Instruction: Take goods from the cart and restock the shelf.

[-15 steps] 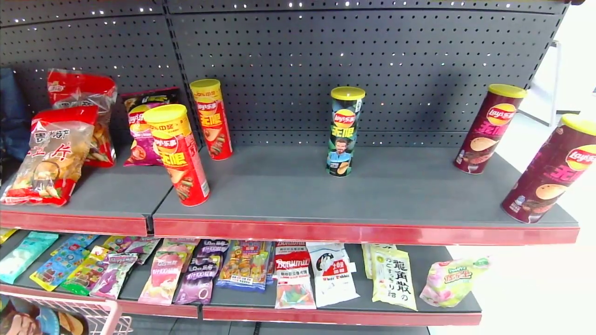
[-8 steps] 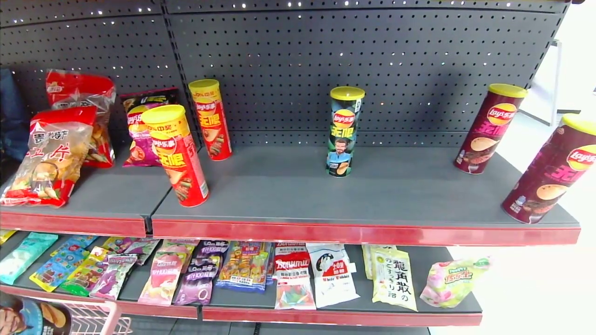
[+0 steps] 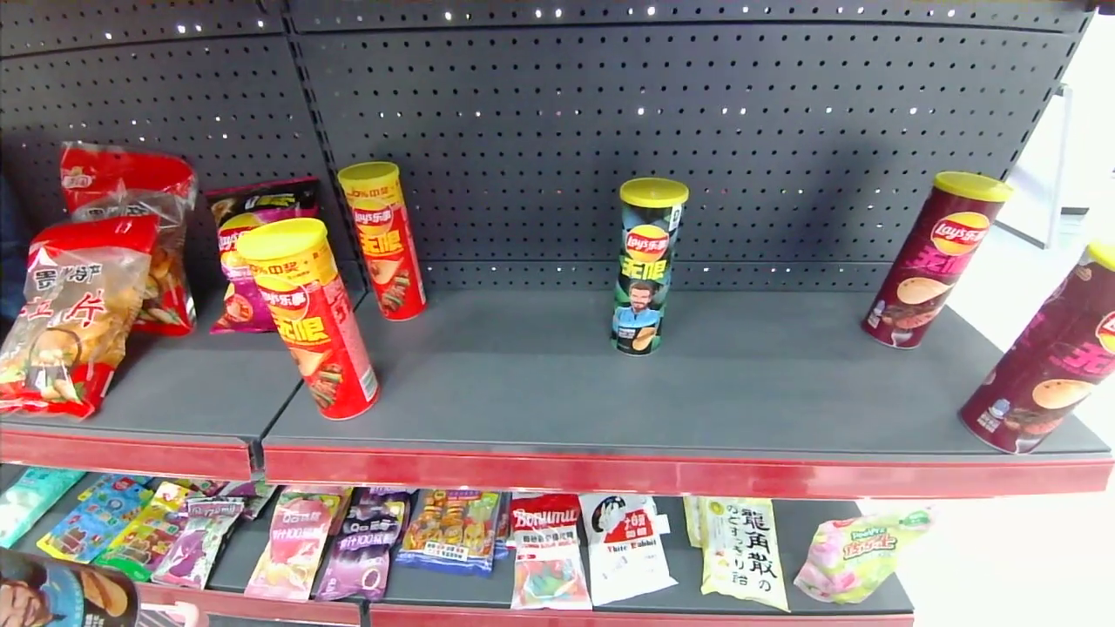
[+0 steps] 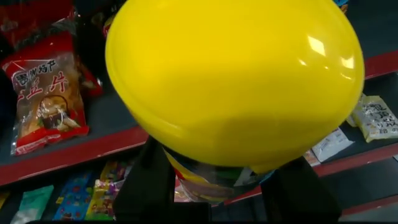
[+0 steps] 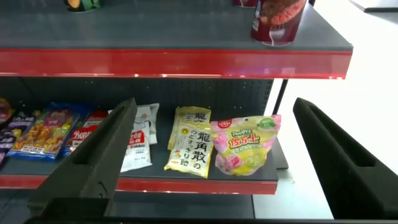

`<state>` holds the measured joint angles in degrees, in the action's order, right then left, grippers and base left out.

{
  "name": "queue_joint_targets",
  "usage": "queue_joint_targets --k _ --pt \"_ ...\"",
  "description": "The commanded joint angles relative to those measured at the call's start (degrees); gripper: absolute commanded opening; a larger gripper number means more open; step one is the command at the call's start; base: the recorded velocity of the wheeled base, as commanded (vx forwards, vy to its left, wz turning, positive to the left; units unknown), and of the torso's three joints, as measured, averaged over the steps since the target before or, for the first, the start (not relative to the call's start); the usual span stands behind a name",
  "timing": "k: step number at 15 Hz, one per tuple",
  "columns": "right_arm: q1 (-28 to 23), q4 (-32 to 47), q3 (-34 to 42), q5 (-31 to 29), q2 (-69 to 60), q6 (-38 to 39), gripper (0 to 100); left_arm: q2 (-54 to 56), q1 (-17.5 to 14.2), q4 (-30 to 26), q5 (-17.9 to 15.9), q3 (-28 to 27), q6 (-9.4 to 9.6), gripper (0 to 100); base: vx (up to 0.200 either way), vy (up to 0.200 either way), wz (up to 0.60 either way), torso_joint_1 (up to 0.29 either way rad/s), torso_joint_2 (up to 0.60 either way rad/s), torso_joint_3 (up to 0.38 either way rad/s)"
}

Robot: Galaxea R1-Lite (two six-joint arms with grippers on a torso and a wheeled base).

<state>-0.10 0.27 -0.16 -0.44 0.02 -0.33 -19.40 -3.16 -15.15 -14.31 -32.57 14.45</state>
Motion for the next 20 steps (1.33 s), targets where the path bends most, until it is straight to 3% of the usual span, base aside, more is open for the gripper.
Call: queue_joint_targets --k 1,8,12,13,14,15,16,18,19,20 --pt "0.1 0.0 0.0 0.0 0.0 0.0 100 -0.3 0.0 -0.1 -0.5 0.1 -0.03 0 0.000 0.000 0.00 0.124 -0.35 -0.188" --pt "0.0 0.0 0.0 0.0 0.0 0.0 100 1.6 0.0 -0.1 -1.2 1.7 0.14 0 0.000 0.000 0.00 0.156 -0.36 -0.201" --pt "0.6 0.1 -0.1 0.4 1.1 -0.9 100 6.1 -0.1 -0.9 0.1 2.6 -0.38 0 0.000 0.000 0.00 0.058 -0.13 -0.071" --pt "0.5 -0.2 -1.5 4.1 1.1 -2.5 100 7.7 0.3 -3.0 -1.8 2.3 -1.26 0 0.000 0.000 0.00 0.000 0.00 0.000" --pt "0.7 0.3 -11.8 8.2 9.1 -0.9 100 8.3 0.7 -5.2 -4.8 1.5 -4.34 0 0.000 0.000 0.00 0.000 0.00 0.000" --pt "1.0 0.3 -22.1 8.9 19.7 4.5 100 7.6 0.6 -5.9 -5.6 1.1 -7.94 0 0.000 0.000 0.00 0.000 0.00 0.000" --pt "1.8 0.5 -27.6 10.5 25.2 6.7 100 5.6 0.6 -5.6 -5.4 1.1 -10.31 0 0.000 0.000 0.00 0.000 0.00 0.000" --pt "4.5 0.5 -26.2 18.4 30.4 -3.6 100 0.9 0.5 -3.0 -4.3 1.3 -10.49 0 0.000 0.000 0.00 0.000 0.00 0.000" --pt "6.2 0.3 -26.2 20.1 33.3 -4.6 100 -0.9 0.5 -2.2 -4.2 1.3 -10.49 0 0.000 0.000 0.00 0.000 0.00 0.000" --pt "11.3 0.0 -27.4 23.2 39.2 -6.0 100 -1.9 0.5 -2.2 -4.1 1.5 -10.49 0 0.000 0.000 0.00 0.000 0.00 0.000"
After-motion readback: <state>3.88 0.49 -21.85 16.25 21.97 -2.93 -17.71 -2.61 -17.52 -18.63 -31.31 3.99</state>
